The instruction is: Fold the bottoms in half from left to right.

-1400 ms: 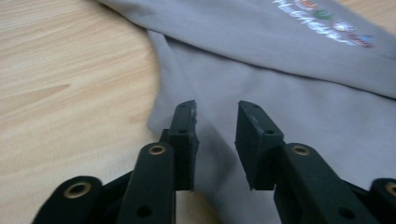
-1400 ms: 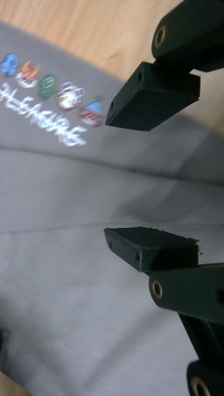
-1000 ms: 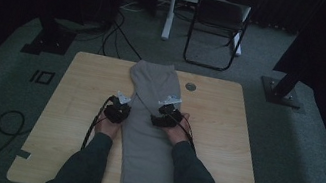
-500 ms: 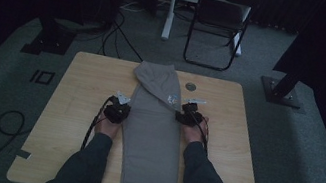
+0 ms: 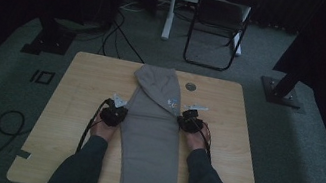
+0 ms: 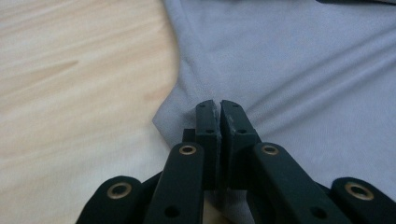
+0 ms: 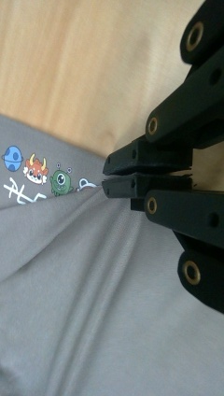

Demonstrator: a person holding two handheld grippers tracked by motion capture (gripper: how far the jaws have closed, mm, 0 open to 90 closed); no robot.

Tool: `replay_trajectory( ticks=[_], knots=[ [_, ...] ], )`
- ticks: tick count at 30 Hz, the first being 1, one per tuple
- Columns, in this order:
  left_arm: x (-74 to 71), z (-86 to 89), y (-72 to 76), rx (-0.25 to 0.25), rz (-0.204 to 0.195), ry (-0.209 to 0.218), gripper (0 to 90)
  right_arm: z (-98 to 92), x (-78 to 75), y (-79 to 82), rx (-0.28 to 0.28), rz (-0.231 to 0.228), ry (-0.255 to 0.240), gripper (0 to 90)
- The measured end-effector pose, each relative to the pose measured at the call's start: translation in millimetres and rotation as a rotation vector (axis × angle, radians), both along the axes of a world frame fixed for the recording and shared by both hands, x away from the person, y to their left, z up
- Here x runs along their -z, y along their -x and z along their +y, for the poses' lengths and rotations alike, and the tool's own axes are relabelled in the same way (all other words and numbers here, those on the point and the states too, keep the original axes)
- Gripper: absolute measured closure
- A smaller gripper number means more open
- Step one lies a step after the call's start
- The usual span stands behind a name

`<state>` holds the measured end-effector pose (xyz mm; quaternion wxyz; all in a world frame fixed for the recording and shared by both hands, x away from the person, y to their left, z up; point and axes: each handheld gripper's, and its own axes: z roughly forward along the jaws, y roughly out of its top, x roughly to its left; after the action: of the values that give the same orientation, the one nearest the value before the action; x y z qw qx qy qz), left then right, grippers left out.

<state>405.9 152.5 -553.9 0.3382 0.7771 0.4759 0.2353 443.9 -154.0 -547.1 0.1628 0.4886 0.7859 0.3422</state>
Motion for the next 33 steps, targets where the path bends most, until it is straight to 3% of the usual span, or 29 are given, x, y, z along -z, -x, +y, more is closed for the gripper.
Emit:
replay_trajectory(
  ticks=[6, 8, 9, 13, 15, 17, 21, 24, 28, 30, 33],
  knots=[
    [0.3, 7.1, 39.1, 0.037, 0.015, 0.030, 86.1, 4.8, 0.3, 38.7, -0.065, -0.026, 0.039, 88.5],
    [0.3, 7.1, 39.1, 0.037, 0.015, 0.030, 86.1, 5.8, 0.0, 46.0, -0.082, -0.032, 0.054, 88.5],
    [-1.0, 9.6, 61.1, 0.065, 0.032, 0.029, 86.0, 7.4, -0.8, 60.0, -0.107, -0.033, 0.074, 88.6],
    [-3.3, 10.4, 75.3, 0.090, 0.049, 0.011, 84.8, 6.1, -2.4, 80.1, -0.138, -0.006, 0.068, 88.5],
    [-3.9, 10.6, 75.3, 0.101, 0.047, 0.022, 79.0, 5.2, -3.2, 83.0, -0.149, 0.004, 0.070, 85.2],
    [-4.5, 9.7, 72.5, 0.101, 0.026, 0.009, 75.8, 6.8, -3.8, 81.7, -0.171, -0.018, 0.096, 74.2],
    [-11.6, 7.7, 58.2, 0.080, -0.016, 0.013, 74.0, 16.1, -4.6, 68.8, -0.204, -0.024, 0.075, 56.9],
    [-12.7, 4.9, 45.4, 0.058, -0.022, 0.020, 72.5, 28.8, -5.8, 55.4, -0.231, -0.031, 0.073, 52.1],
    [-6.6, -1.6, 28.0, 0.050, 0.017, 0.013, 72.6, 48.1, -7.9, 38.9, -0.249, -0.030, 0.077, 48.7],
    [-2.5, -3.1, 24.3, 0.047, 0.032, 0.005, 76.3, 56.9, -9.6, 33.2, -0.265, -0.038, 0.081, 47.2],
    [-1.5, -3.1, 24.4, 0.046, 0.021, 0.011, 80.3, 66.2, -11.1, 26.5, -0.274, -0.046, 0.085, 46.3]
  ],
)
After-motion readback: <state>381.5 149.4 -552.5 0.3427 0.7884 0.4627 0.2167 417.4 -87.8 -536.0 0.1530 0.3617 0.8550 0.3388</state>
